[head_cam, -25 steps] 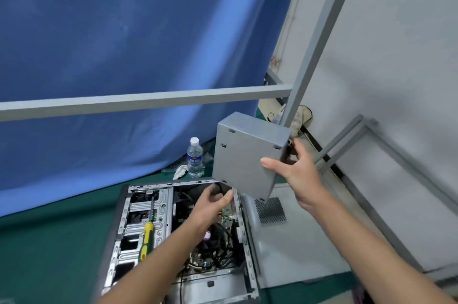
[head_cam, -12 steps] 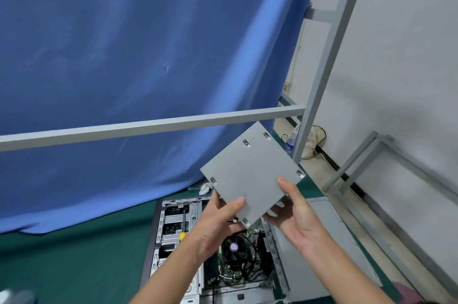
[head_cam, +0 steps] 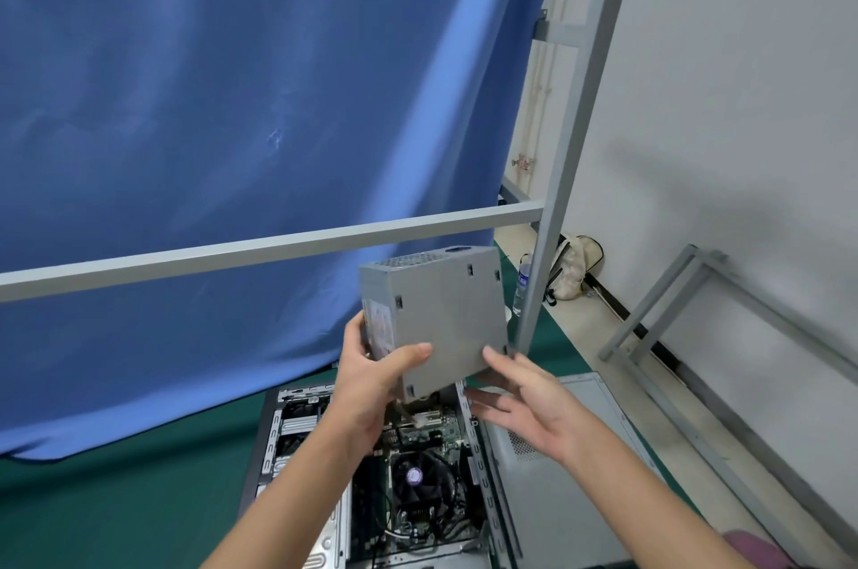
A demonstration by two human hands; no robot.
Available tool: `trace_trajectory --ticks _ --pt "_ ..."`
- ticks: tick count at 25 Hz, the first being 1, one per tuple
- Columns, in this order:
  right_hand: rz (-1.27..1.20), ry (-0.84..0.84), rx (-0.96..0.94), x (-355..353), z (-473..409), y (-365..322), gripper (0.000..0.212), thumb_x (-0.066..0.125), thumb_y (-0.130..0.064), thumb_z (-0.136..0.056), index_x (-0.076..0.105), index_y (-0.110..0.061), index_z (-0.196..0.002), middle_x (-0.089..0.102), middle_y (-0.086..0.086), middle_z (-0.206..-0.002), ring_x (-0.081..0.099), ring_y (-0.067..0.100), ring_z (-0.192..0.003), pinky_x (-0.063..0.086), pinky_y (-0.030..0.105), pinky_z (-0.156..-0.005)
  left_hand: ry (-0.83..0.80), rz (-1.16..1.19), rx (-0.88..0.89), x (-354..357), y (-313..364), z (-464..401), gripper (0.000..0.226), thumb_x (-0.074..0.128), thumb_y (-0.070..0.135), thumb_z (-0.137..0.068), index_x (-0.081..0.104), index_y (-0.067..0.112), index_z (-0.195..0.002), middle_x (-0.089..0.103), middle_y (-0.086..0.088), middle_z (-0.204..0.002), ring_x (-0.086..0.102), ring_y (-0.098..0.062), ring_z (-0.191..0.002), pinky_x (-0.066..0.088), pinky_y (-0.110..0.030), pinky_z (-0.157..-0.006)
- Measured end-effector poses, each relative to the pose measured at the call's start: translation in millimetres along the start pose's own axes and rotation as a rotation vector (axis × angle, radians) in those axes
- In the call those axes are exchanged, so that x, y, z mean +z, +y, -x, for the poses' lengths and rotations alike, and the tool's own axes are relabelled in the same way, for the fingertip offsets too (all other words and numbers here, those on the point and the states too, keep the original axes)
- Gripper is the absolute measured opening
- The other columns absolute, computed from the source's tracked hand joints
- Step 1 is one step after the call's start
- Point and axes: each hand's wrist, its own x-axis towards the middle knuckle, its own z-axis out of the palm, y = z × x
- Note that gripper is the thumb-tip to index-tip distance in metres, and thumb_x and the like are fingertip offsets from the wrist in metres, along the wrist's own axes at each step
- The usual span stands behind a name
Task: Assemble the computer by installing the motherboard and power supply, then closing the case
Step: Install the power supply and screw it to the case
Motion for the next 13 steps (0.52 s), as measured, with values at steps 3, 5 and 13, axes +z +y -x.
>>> trace_trajectory --ticks 3,5,13 --pt "0.413 0.220 -0.309 -9 12 -12 0.082 0.080 -0.025 -0.081 0.033 -0.038 -0.146 0.054 -0.002 -0.134 0.059 0.009 -0.113 0.053 0.028 -0.086 0.020 -0.234 0.105 5 6 -9 0.093 0.092 0.023 -0.043 0.050 0.045 -0.122 0.064 0.007 -0.119 0.065 -0.018 -0.109 0.060 -0.042 -0.083" --pt "0.664 0.234 -0.612 -10 17 -28 0.091 0.083 -0.027 -0.077 0.025 -0.052 -0.143 0.043 -0.017 -0.136 0.047 -0.005 -0.119 0.045 0.024 -0.096 -0.006 -0.408 0.179 13 9 -14 0.091 0.089 0.026 -0.045 0.048 0.049 -0.123 0.057 0.007 -0.126 0.059 -0.015 -0.116 0.057 -0.042 -0.089" --pt "1.965 0.031 -0.967 -4 9 -91 0.116 0.079 -0.042 -0.074 0.000 -0.024 -0.157 0.006 0.004 -0.162 0.002 0.022 -0.150 0.012 0.042 -0.123 -0.167 -1.191 0.484 45 25 -17 0.096 0.088 0.024 -0.056 0.043 0.030 -0.140 0.044 0.008 -0.113 0.034 -0.013 -0.106 0.039 -0.026 -0.092"
